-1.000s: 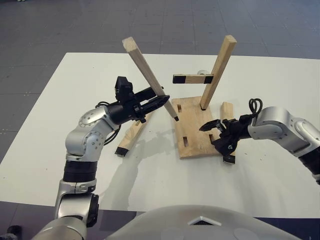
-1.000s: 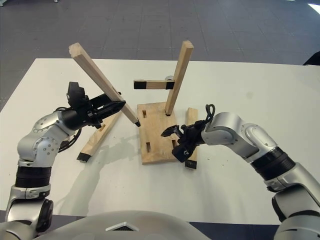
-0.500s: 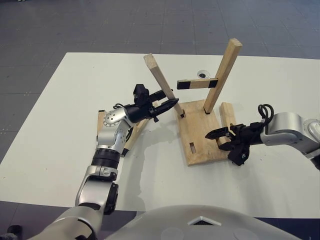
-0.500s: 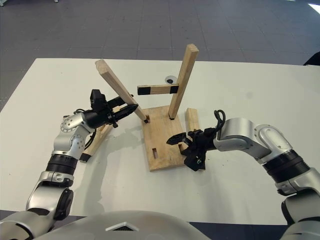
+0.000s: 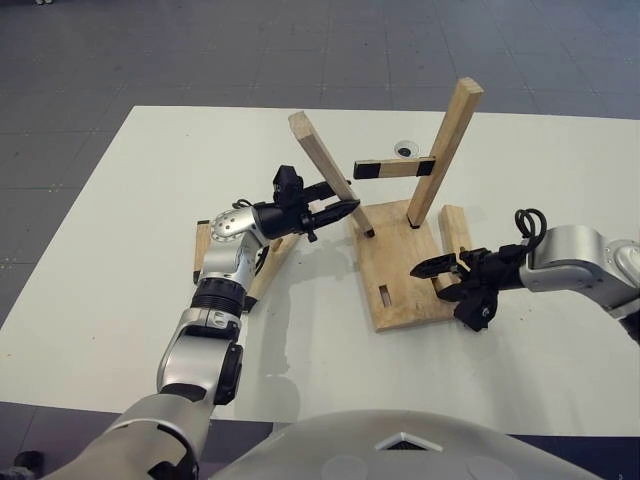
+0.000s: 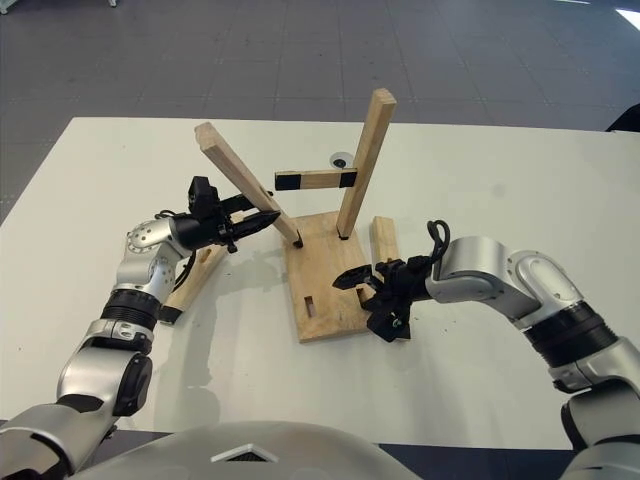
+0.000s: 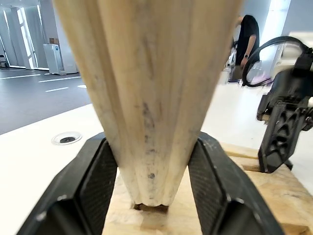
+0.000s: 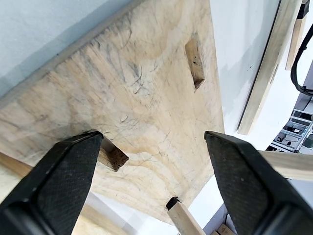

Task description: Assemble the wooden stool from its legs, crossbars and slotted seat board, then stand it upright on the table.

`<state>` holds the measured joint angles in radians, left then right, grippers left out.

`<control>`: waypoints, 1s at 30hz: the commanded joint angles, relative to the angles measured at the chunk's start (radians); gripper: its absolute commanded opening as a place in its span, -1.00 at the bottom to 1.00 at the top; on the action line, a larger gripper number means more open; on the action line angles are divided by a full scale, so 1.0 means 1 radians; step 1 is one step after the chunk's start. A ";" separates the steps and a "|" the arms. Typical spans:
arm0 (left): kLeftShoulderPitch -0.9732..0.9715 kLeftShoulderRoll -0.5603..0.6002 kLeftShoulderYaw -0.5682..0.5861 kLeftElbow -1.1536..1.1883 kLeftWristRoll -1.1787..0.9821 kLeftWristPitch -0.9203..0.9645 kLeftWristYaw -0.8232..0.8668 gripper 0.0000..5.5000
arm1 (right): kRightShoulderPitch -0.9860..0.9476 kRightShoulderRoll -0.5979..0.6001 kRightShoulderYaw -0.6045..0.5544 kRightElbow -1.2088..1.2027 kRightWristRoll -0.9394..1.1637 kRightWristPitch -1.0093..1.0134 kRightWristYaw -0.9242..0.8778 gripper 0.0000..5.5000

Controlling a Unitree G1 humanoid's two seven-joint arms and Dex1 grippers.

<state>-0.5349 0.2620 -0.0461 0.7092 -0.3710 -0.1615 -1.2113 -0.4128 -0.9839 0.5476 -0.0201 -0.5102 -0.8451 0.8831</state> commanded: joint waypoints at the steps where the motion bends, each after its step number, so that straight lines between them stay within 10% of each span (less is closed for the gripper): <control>1: -0.051 0.028 -0.008 0.095 0.058 0.000 -0.016 -0.26 | 0.053 0.013 0.033 -0.002 -0.026 0.008 0.040 0.40; 30: 0.025 0.157 -0.168 -0.196 0.129 0.461 -0.012 -0.26 | 0.095 0.046 -0.018 -0.048 0.005 0.095 0.053 0.40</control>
<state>-0.5739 0.4169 -0.1629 0.4904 -0.2811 0.1994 -1.2280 -0.3565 -0.9612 0.5015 -0.0756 -0.5046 -0.7642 0.9183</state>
